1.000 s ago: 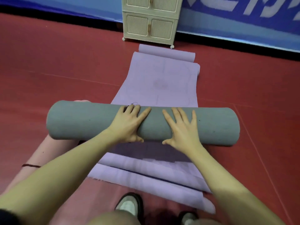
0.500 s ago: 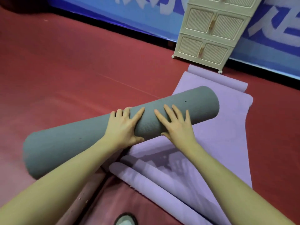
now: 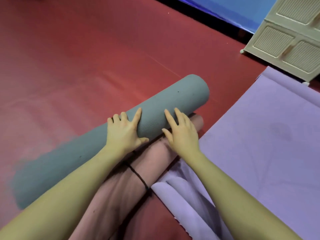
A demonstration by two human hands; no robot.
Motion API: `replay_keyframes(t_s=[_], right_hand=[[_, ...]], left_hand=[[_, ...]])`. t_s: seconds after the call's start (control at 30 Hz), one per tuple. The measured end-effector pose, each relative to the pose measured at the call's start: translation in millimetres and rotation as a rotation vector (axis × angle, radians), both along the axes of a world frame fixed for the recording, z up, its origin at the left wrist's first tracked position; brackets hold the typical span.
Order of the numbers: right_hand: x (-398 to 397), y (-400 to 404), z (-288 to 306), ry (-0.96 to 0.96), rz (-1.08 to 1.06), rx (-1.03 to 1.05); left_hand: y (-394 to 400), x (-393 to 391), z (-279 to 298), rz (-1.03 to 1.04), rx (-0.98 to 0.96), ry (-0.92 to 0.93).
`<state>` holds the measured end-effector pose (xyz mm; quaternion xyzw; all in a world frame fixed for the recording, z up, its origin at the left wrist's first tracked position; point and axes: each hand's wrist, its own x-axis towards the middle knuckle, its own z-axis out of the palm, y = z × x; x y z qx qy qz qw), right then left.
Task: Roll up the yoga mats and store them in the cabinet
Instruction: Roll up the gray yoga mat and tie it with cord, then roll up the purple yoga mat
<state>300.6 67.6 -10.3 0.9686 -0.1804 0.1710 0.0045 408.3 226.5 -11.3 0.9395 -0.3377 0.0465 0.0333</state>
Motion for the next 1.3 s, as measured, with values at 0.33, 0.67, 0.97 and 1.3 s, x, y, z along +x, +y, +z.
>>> replay_keyframes(t_s=[0.33,0.67,0.97,1.3], right_hand=[[-23.5,34.0,-72.8,0.464,-0.066,0.13],[-29.6,43.7,-72.5,0.424,0.002,0.159],[-10.4,55.4,-70.7,0.473,0.005,0.148],[-47.4,32.5,-51.0,0.556,0.087,0.112]], left_hand=[[19.4,30.4,-36.8,0.066,0.046,0.172],[32.5,8.1,-53.4,0.038,0.16,0.125],[46.8,-17.4,-79.4,0.088,0.183,0.163],[12.7,-48.0,-59.9,-0.216,-0.214,0.069]])
